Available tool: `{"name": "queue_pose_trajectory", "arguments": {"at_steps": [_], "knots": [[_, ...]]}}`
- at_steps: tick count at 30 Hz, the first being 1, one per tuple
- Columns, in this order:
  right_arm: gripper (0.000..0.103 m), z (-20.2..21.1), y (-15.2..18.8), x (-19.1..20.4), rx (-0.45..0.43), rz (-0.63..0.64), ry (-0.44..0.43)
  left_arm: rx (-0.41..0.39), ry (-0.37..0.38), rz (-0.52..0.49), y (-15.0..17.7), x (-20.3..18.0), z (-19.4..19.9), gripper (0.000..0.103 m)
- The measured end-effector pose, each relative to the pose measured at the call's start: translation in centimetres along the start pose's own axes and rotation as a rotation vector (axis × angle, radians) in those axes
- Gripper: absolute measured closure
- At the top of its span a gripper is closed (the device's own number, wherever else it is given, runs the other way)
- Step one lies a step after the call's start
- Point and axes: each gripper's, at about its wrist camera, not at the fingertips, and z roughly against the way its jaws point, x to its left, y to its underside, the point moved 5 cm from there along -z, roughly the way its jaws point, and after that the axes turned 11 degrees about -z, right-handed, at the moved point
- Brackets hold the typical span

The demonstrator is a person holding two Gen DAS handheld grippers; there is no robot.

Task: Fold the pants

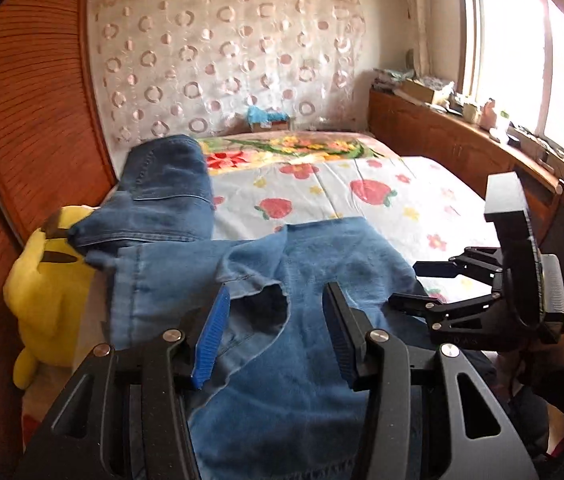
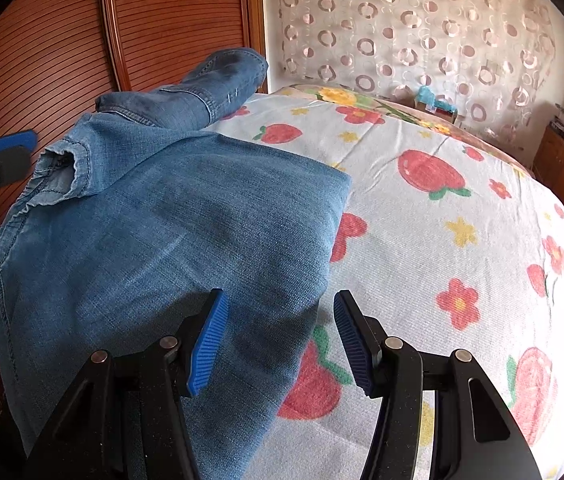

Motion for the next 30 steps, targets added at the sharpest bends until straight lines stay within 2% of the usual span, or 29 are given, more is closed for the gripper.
{"name": "queue_pose_trajectory", "arguments": {"at_steps": [5,10,17,22,26,30], "knots": [[0.045,-0.1,0.0,-0.2,0.002,-0.003,-0.004,0.067,-0.052,-0.052,-0.3,0.4,-2.3,0.054],[0.045,-0.2,0.0,-0.3,0.003,-0.01,-0.012,0.143,-0.16,-0.1,0.3,2.2,-4.2,0.054],[0.045,-0.2,0.0,-0.3,0.004,-0.013,-0.014,0.152,-0.243,-0.017,1.4,7.9,-3.4,0.054],[0.045,-0.3,0.0,-0.3,0.006,-0.014,-0.015,0.131,-0.242,0.03,1.9,10.2,-3.2,0.054],[0.045,-0.3,-0.1,-0.2,0.006,-0.015,-0.016,0.109,-0.22,0.043,1.9,10.3,-2.8,0.054],[0.045,-0.4,-0.1,-0.3,0.009,-0.022,-0.021,0.055,-0.145,0.08,1.9,9.6,-1.4,0.054]]}}
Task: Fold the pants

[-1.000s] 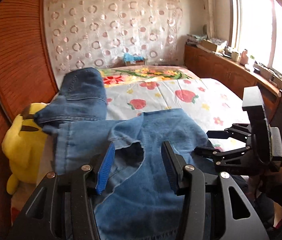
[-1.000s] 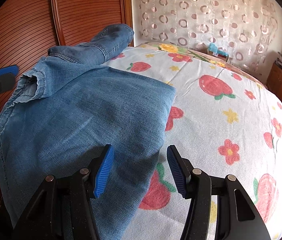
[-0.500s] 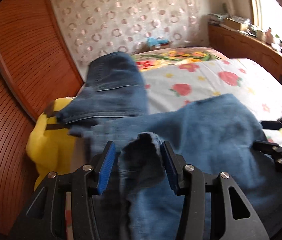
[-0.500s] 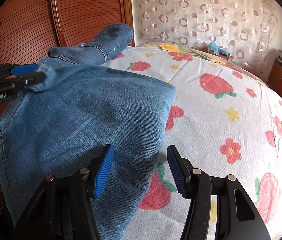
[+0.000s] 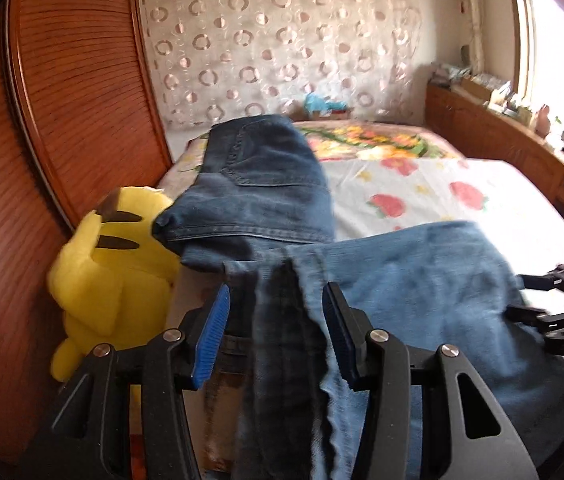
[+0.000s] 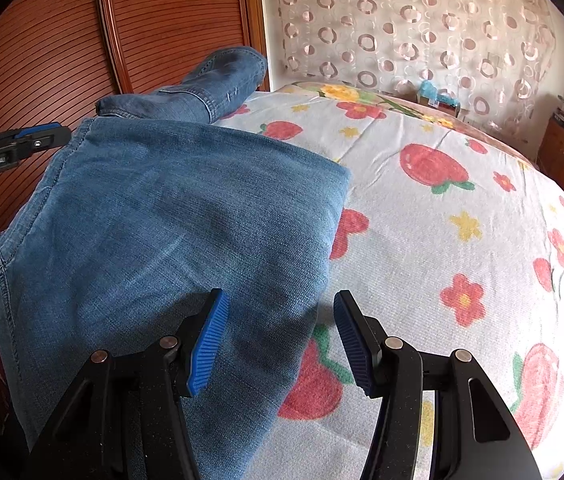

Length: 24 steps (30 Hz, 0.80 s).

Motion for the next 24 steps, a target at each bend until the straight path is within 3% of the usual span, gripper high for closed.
{"name": "queue_pose_trajectory", "arguments": {"at_steps": [2,4,8,13,24], "knots": [[0.045,0.0,0.0,-0.1,0.0,-0.003,-0.001,-0.013,0.037,0.011,0.1,-0.5,0.5,0.053],[0.045,0.0,0.0,0.1,-0.003,0.0,0.004,-0.015,0.056,0.016,0.3,-1.0,0.8,0.045],[0.045,0.1,0.1,0.3,-0.007,0.011,0.018,-0.062,0.098,0.012,0.4,-2.5,2.4,0.023],[0.045,0.4,0.1,0.0,-0.011,0.004,0.01,-0.09,0.151,0.009,0.5,-4.2,4.0,0.021],[0.045,1.3,-0.8,-0.7,-0.004,-0.068,-0.023,-0.088,0.17,-0.057,1.4,-7.5,5.2,0.021]]}}
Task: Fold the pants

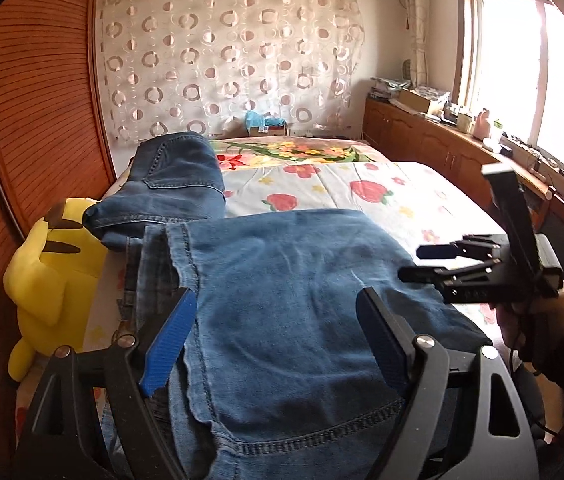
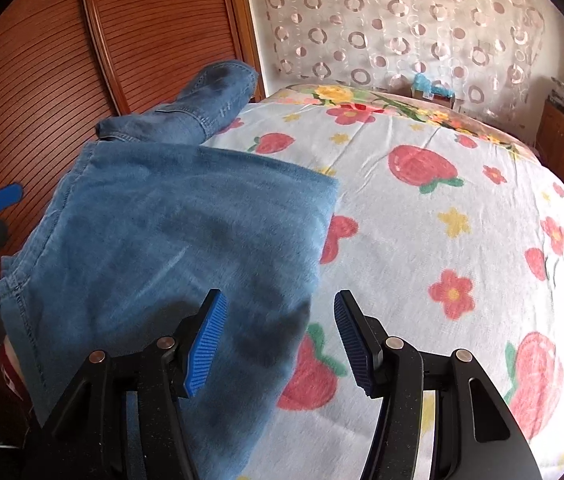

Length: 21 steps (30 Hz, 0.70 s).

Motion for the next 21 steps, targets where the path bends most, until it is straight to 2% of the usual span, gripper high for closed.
{"name": "queue_pose_trajectory", "arguments": {"at_steps": [11,21], "knots": [[0.045,-2.1,-1.0,0.2,0.042,-0.027,-0.007,0.017,-0.012,-0.005,0.5,-0.5,-0.3,0.021],[0.045,2.6,3.2,1.3,0.047,-0.056,-0.051,0.049,0.003,0.028,2.4,-1.2,0.0,0.021]]}}
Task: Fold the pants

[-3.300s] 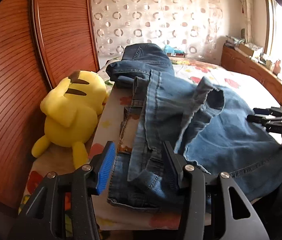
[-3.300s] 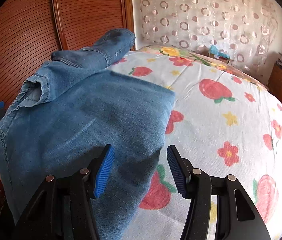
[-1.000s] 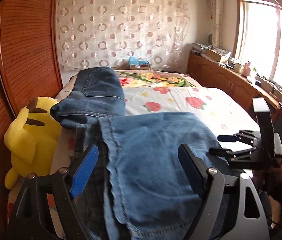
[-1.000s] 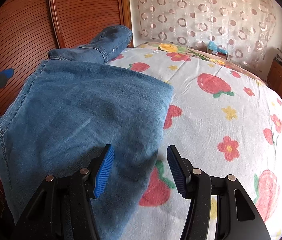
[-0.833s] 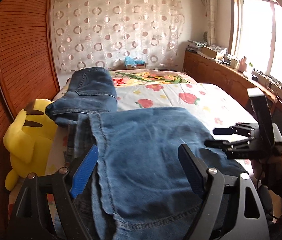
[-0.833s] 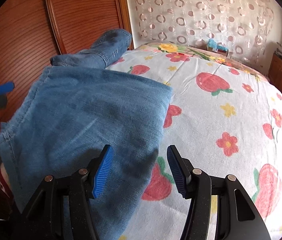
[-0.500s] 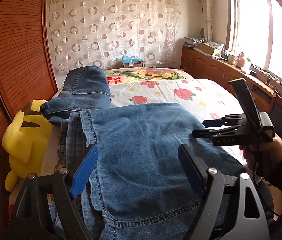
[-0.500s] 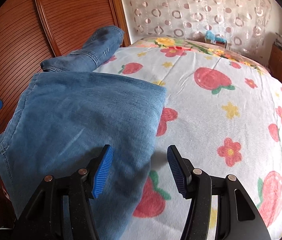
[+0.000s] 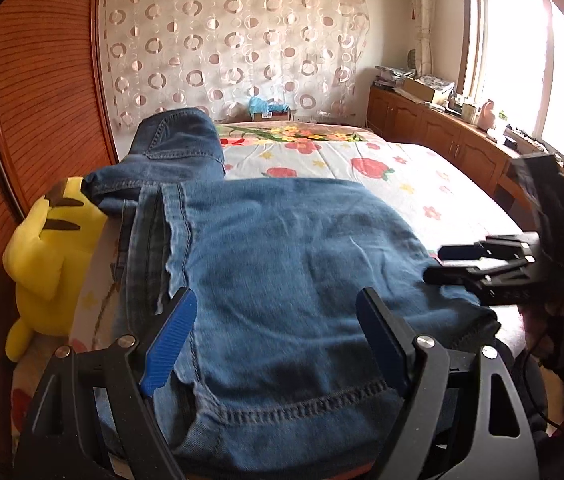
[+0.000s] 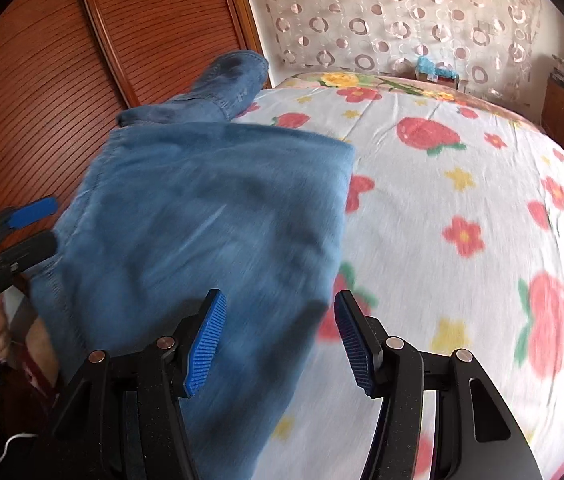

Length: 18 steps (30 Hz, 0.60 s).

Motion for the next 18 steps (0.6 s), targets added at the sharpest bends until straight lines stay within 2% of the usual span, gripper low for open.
{"name": "queue_pose_trajectory", "arguments": {"at_steps": [5,9,13,18], "knots": [[0.045,2.3,2.4,0.5,0.008,-0.015,-0.019,0.006,0.021,-0.006,0.9,-1.4,0.3,0.021],[0.045,3.2,3.3,0.7,0.026,-0.028,-0.033,0.048,0.034,-0.03,2.4,-2.5,-0.4,0.021],[0.045,2.9,3.8,0.9,0.048,-0.028,-0.011,0.09,0.027,-0.031,4.4,-2.4,-1.1,0.021],[0.045,2.2,4.1,1.3,0.043,-0.023,-0.002,0.075,0.013,-0.041,5.2,-2.7,-1.0,0.021]]}}
